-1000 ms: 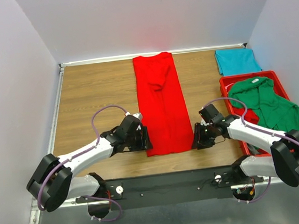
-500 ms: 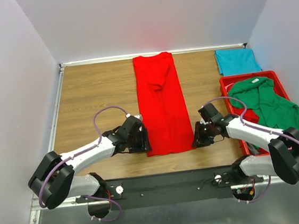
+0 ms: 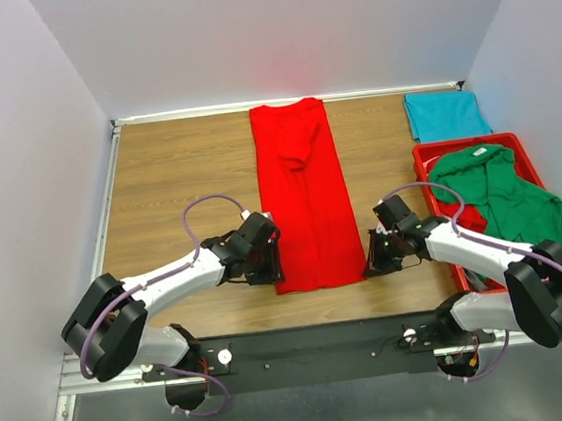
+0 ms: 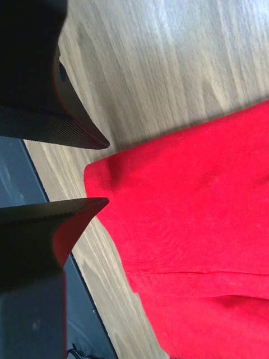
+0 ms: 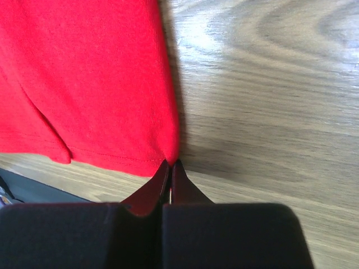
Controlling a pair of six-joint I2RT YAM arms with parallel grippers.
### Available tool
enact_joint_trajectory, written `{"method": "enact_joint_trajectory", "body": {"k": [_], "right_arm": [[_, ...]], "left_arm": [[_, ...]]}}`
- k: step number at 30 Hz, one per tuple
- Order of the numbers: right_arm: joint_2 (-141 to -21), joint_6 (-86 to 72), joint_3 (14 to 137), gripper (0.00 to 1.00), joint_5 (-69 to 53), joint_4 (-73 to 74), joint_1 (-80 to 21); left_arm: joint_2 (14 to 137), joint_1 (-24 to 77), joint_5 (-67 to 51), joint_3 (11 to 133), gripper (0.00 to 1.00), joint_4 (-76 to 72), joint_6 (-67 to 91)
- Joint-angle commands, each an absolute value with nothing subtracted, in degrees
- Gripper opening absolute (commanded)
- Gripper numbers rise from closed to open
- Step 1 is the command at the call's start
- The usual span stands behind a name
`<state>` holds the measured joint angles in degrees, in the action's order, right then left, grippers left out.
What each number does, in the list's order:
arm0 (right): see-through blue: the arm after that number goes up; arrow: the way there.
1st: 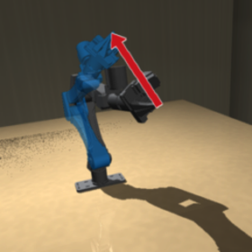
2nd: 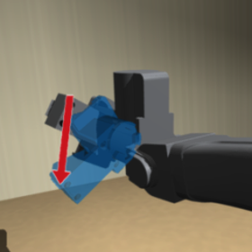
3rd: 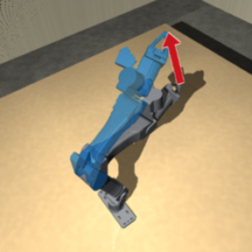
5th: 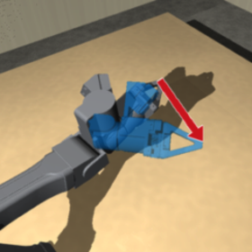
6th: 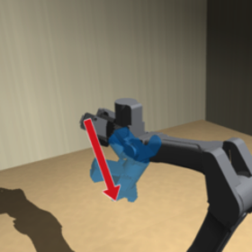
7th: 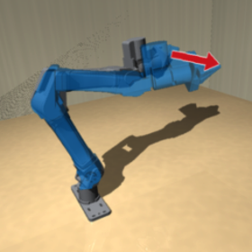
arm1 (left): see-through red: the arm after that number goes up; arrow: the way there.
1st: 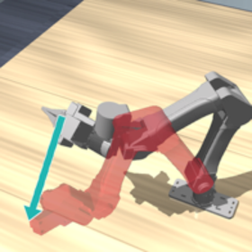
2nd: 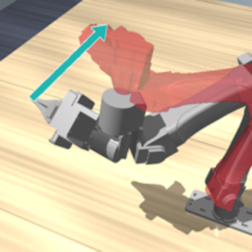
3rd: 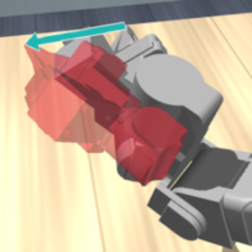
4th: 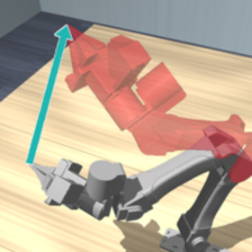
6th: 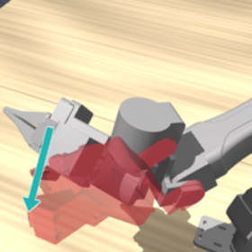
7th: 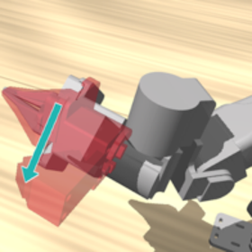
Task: Fold and stack the t-shirts
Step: Fold the tshirt
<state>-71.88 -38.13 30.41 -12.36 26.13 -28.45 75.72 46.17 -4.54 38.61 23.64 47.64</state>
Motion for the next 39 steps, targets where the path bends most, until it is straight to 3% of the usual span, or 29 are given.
{"method": "enact_joint_trajectory", "body": {"k": [1,19,24,28,31,39], "right_arm": [[-70.32,-37.27,29.00,0.02,-11.34,26.37,-28.57],[-66.97,-36.30,28.13,0.02,-12.57,25.58,-28.65],[-66.80,-36.39,28.13,0.02,-12.66,25.49,-28.74],[-66.62,-36.47,28.04,0.02,-12.66,25.58,-28.74],[-66.19,-37.35,27.86,0.01,-12.65,25.84,-29.35],[-61.26,-44.38,27.77,0.01,-11.43,29.88,-36.74]], "left_arm": [[77.52,47.11,-1.58,40.69,0.43,27.24,49.48],[89.21,51.59,2.02,46.93,0.39,33.66,51.68],[90.35,52.73,2.55,47.29,0.31,34.89,52.21],[89.65,53.00,2.72,46.23,0.09,35.51,52.56],[87.64,53.35,2.29,44.65,0.00,35.77,52.82],[78.50,56.17,0.35,40.86,0.00,37.18,54.32]]}}
